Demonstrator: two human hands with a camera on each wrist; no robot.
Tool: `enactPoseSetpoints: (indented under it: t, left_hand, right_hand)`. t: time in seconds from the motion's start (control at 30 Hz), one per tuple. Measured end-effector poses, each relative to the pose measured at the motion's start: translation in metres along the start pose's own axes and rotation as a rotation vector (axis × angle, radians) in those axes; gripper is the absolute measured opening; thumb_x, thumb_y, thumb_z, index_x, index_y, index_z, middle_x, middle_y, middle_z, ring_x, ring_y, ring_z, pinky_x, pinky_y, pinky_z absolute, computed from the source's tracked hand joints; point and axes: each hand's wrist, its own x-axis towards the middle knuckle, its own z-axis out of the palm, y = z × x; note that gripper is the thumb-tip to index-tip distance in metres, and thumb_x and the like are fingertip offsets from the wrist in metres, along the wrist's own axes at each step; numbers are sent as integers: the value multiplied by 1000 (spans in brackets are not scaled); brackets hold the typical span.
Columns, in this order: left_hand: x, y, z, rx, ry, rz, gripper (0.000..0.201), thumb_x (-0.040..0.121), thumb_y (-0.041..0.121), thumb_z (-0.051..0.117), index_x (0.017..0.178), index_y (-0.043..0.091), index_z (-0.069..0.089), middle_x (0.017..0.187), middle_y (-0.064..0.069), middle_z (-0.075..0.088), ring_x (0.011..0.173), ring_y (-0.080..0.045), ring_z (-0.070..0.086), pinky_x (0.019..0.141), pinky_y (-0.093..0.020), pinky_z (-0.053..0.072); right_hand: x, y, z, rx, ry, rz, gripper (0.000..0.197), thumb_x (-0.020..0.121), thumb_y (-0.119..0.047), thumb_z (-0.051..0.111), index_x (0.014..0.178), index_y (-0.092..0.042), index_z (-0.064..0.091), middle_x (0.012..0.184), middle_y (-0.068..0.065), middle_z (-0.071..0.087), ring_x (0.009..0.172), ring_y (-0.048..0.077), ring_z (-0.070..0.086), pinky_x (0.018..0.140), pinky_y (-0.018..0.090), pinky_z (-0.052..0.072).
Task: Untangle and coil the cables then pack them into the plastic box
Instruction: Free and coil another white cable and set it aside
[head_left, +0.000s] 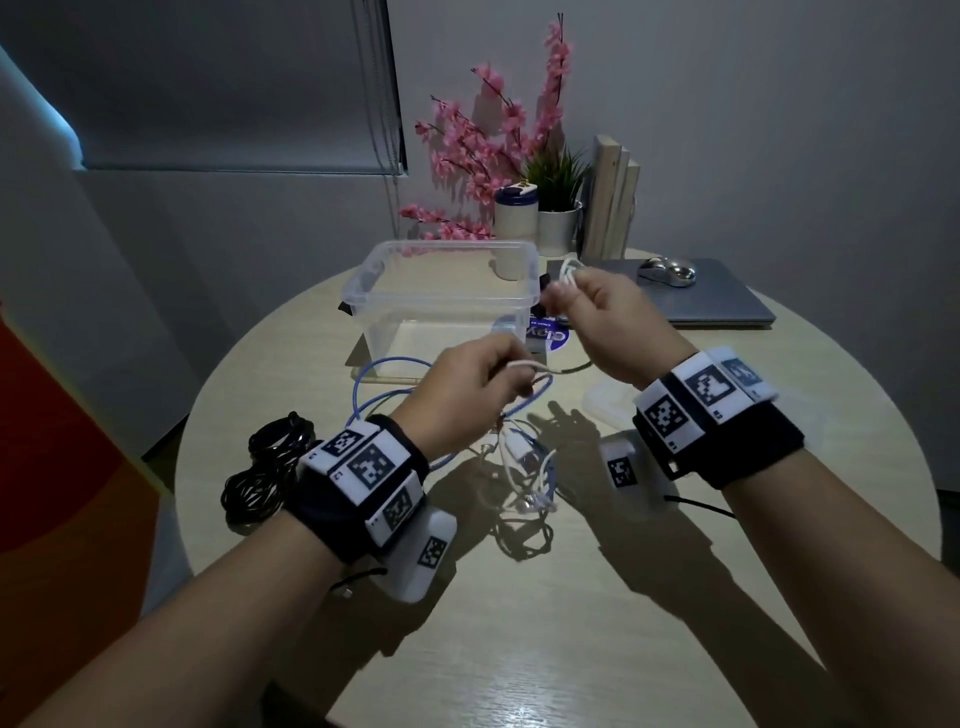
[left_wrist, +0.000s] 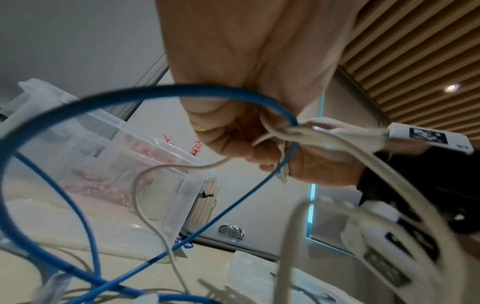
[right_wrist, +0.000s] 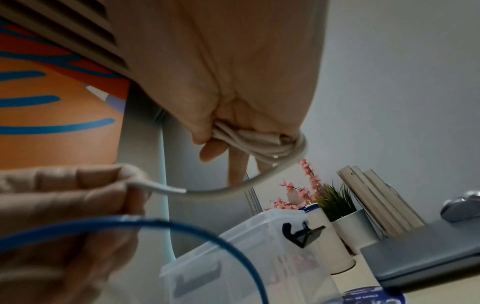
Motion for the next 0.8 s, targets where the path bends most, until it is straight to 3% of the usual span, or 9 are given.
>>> enactPoseSetpoints:
  t: [0.07,0.13,0.2,0.33,0.5,0.57,0.63,0.73,0.8]
  left_hand:
    - [4,3,-3,-53,113,28,17,95,15,54,81,23,58,70,6,63,55,1,51,54,-18,45]
    - [9,4,-7,-93,207,31,14,96,16,53,83,18,58,70,4,63,56,-3,53,54,-20,46]
    - [13,5,-11,-164,285,-6,17,97,17,51,81,19,56,71,2,63,59,-7,55,49,-22,46]
    - [19,5,-18,-307,350,-72,20,99,13,47,80,18,52,74,-2,62,61,-8,56,50,-20,47]
    - [18,4,-17,-320,368,-139,14,100,17,44,88,23,49,72,-2,62,55,-11,55,46,-21,44]
    - [17,1,-17,-221,360,-156,12,99,17,46,88,22,49,75,-2,65,57,-13,58,48,-21,45]
    - [16,-4,-18,-5,310,-121,10,96,19,54,86,20,55,78,1,66,67,-13,61,58,-22,45]
    - [12,-1,-19,393,193,-37,7,89,31,64,83,28,66,80,13,63,80,-11,52,70,-28,38]
    - [12,1,-19,566,136,16,11,89,36,64,92,31,72,84,16,63,87,-10,46,84,-33,35]
  right_hand:
    - [-3,-2,3,-32,-85,32,33,100,-31,41,81,-12,60,77,3,67,69,12,60,66,24,47]
    - [-5,-2,6,54,-162,51,35,100,-34,40,75,-15,55,64,3,57,56,14,52,61,26,45]
    - [-8,-2,9,141,-223,50,37,98,-38,44,76,-12,56,64,3,52,57,16,48,61,32,42]
    - [-12,-3,16,21,-309,32,37,94,-37,54,78,-3,59,66,1,49,60,12,44,60,28,35]
    - [-9,-10,13,424,-291,126,40,101,-30,40,64,-14,41,55,1,33,45,12,29,47,24,26]
    - [-9,-14,9,550,-286,149,43,102,-30,36,63,-13,37,54,2,27,44,13,24,45,22,23]
    - [-9,-18,6,662,-293,160,44,103,-31,33,63,-13,36,54,2,21,47,13,19,45,23,22]
    - [-11,-20,7,749,-279,176,45,102,-35,32,62,-14,36,57,2,18,47,15,20,43,23,28]
    - [-12,-20,9,768,-255,196,45,101,-39,36,63,-14,37,59,3,18,47,15,20,42,23,28]
